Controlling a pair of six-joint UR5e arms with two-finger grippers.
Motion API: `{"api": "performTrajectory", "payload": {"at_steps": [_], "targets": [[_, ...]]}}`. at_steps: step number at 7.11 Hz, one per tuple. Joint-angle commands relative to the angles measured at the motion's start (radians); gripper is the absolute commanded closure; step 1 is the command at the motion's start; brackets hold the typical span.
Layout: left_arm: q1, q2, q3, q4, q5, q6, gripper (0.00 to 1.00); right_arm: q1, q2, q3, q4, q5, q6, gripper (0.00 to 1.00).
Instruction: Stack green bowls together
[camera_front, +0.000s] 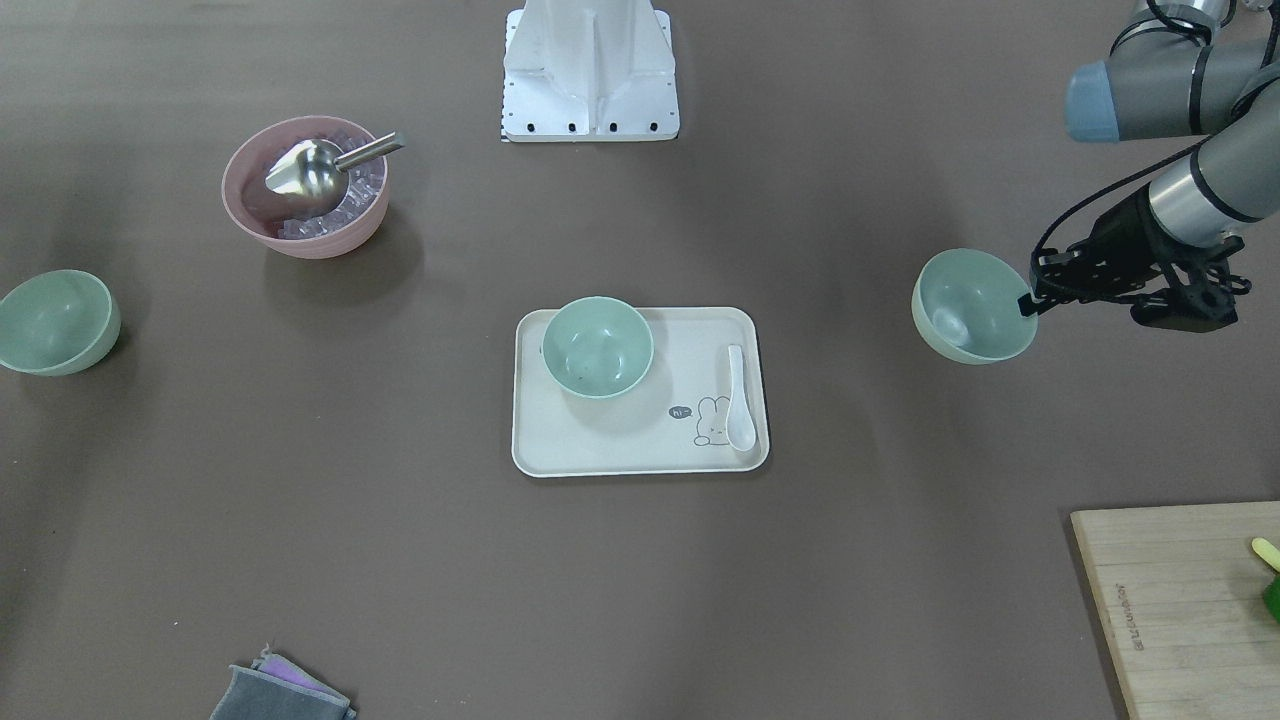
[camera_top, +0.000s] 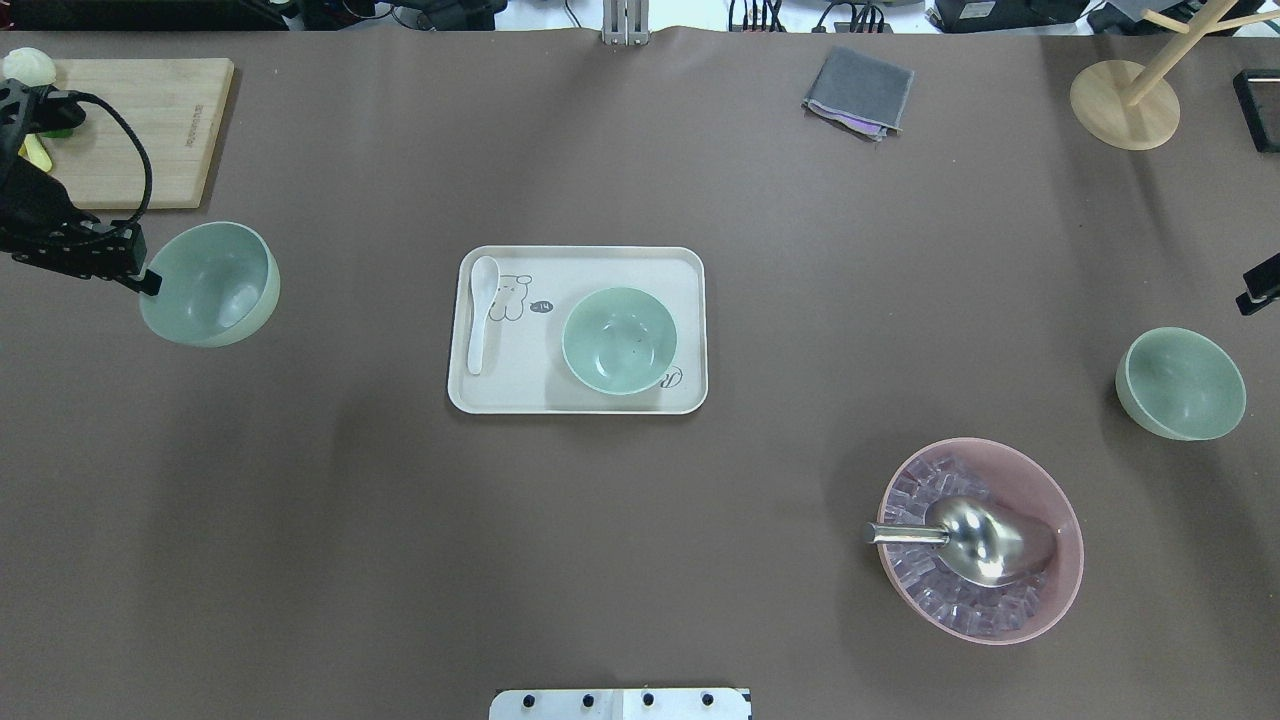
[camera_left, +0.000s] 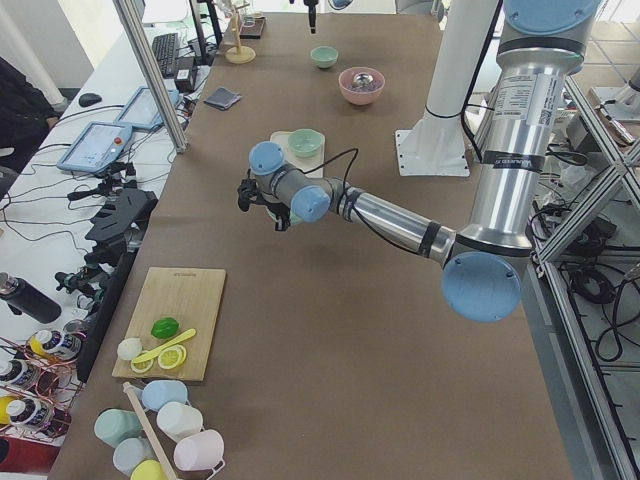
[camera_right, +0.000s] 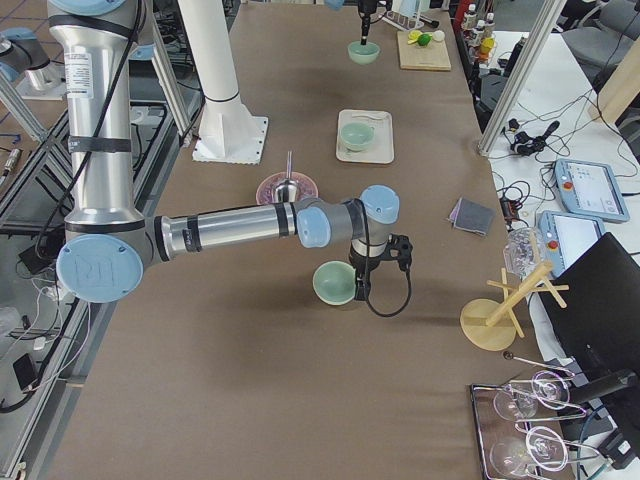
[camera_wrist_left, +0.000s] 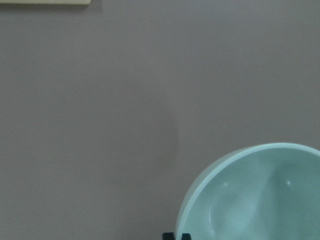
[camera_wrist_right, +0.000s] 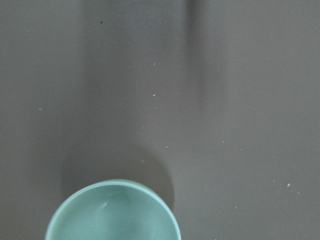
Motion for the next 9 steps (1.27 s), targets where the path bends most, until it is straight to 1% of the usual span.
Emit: {"api": "performTrajectory", "payload": {"at_steps": [1, 3, 5, 8, 9], "targets": [[0.001, -0.046, -0.021, 0.084, 0.003, -0.004, 1.00, -0.006, -0.018, -0.064, 0.117, 0.005, 0.034, 0.01], [-0.004, -0.058, -0.032, 0.086, 0.003, -0.018, 1.00, -0.043, -0.034, -0.068, 0.136, 0.004, 0.048, 0.01], [-0.002, -0.058, -0.032, 0.086, 0.003, -0.024, 1.00, -0.112, -0.035, -0.073, 0.188, -0.001, 0.097, 0.01], [-0.002, -0.058, -0.029, 0.086, 0.003, -0.024, 1.00, -0.137, -0.035, -0.077, 0.193, 0.002, 0.108, 0.02], [-0.004, -0.058, -0.029, 0.086, 0.005, -0.026, 1.00, -0.137, -0.037, -0.079, 0.193, 0.004, 0.108, 0.08]]}}
